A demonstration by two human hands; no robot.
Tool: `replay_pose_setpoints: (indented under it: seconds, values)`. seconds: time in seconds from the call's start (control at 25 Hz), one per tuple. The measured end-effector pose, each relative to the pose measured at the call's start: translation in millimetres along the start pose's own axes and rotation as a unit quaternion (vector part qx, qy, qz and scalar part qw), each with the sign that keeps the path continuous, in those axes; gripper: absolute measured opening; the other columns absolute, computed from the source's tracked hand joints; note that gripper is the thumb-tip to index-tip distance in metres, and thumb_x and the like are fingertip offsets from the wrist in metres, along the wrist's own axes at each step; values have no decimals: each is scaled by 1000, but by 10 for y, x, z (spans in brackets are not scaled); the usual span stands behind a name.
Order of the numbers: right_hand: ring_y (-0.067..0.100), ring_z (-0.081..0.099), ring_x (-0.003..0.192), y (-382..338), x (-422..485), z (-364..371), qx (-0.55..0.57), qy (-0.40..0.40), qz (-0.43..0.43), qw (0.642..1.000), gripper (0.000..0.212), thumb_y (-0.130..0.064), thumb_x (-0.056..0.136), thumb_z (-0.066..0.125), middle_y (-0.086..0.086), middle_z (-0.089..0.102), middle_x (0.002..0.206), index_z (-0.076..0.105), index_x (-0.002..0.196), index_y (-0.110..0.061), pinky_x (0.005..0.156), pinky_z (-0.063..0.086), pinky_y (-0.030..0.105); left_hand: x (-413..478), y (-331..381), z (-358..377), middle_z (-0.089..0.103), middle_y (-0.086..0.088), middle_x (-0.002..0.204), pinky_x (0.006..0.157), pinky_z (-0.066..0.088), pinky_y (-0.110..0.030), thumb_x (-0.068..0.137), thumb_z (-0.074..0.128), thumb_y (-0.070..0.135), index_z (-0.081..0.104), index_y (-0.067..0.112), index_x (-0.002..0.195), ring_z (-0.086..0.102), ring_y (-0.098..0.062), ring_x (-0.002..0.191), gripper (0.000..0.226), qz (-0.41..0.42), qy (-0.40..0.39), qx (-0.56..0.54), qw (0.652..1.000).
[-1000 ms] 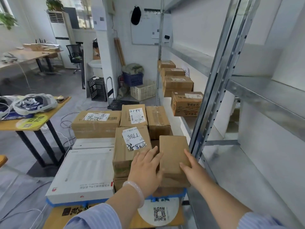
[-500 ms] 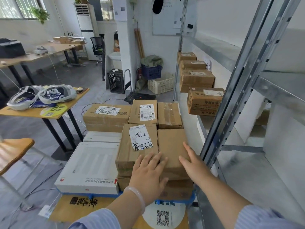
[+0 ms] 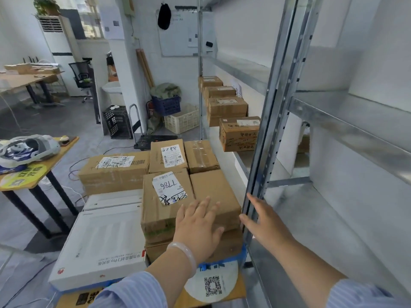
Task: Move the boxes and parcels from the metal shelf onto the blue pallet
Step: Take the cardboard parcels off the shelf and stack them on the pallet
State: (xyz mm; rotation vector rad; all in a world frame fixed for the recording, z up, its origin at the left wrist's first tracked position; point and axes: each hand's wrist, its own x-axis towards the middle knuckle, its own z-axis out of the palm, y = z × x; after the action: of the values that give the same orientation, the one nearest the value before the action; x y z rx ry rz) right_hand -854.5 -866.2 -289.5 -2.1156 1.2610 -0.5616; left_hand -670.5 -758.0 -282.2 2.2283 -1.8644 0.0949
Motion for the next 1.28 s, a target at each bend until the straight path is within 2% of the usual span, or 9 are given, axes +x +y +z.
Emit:
replay_pose_setpoints:
  seconds: [0.16, 0.28, 0.4, 0.48, 0.72, 0.92, 1.08, 1.28]
  values:
    - [15, 25, 141, 115, -736, -114, -64, 130, 51, 988, 74, -59, 87, 55, -6, 26, 156, 21, 149, -39, 111, 30, 38, -24, 301, -68, 9, 10, 160, 116, 0, -47, 91, 32, 58, 5, 43, 149, 6, -18, 145, 65, 107, 9, -25, 994]
    - [16, 11, 146, 226, -1480, -38, -181, 141, 124, 965, 87, -72, 80, 48, -3, 13, 160, 12, 152, -37, 116, 16, 35, -196, 679, 6, 6, 7, 161, 116, -2, -48, 91, 34, 59, 3, 41, 150, 3, -19, 146, 69, 193, -15, -43, 980]
    - [18, -5, 147, 375, -2330, -18, -239, 128, 248, 930, 98, -79, 74, 44, -3, -6, 162, -6, 150, -42, 118, 2, 42, -608, 1199, 131, -1, 6, 161, 115, -7, -48, 89, 38, 62, -5, 44, 148, -4, -20, 147, 75, 281, -68, -59, 955]
    - [20, -10, 147, 443, -2874, -122, -249, 152, 313, 904, 99, -79, 74, 44, -3, -12, 161, -11, 148, -44, 117, -2, 44, -896, 1587, 148, -7, 6, 161, 115, -9, -48, 88, 36, 66, -10, 45, 147, -7, -21, 147, 78, 342, -86, -62, 934]
    - [20, -13, 147, 497, -4356, -445, -267, 235, 411, 839, 98, -84, 72, 35, -2, -14, 161, -14, 147, -45, 115, -6, 44, -1847, 2615, -4, -12, 5, 161, 116, -4, -49, 88, 28, 71, -12, 44, 147, -8, -23, 147, 76, 484, -89, -82, 866]
    - [19, -15, 146, 557, -5520, -643, -249, 261, 464, 809, 96, -79, 76, 38, -3, -16, 160, -15, 147, -43, 115, -7, 44, -2713, 3366, -136, -12, 4, 161, 115, -6, -49, 90, 29, 68, -12, 44, 148, -10, -21, 147, 75, 538, -99, -99, 831]
    - [20, -13, 147, 655, -6753, -851, -250, 271, 504, 781, 92, -75, 80, 38, -3, -16, 160, -14, 148, -42, 115, -6, 44, -3749, 4097, -241, -8, 6, 161, 115, -4, -47, 89, 29, 67, -7, 45, 148, -6, -19, 147, 73, 565, -128, -132, 804]
    - [20, -2, 147, 811, -8201, -1291, -232, 315, 556, 733, 91, -68, 84, 44, -1, -1, 162, -6, 151, -31, 119, 4, 46, -4964, 4886, -278, -6, 7, 161, 116, -1, -45, 89, 28, 68, -5, 46, 148, -3, -18, 147, 71, 592, -169, -137, 776]
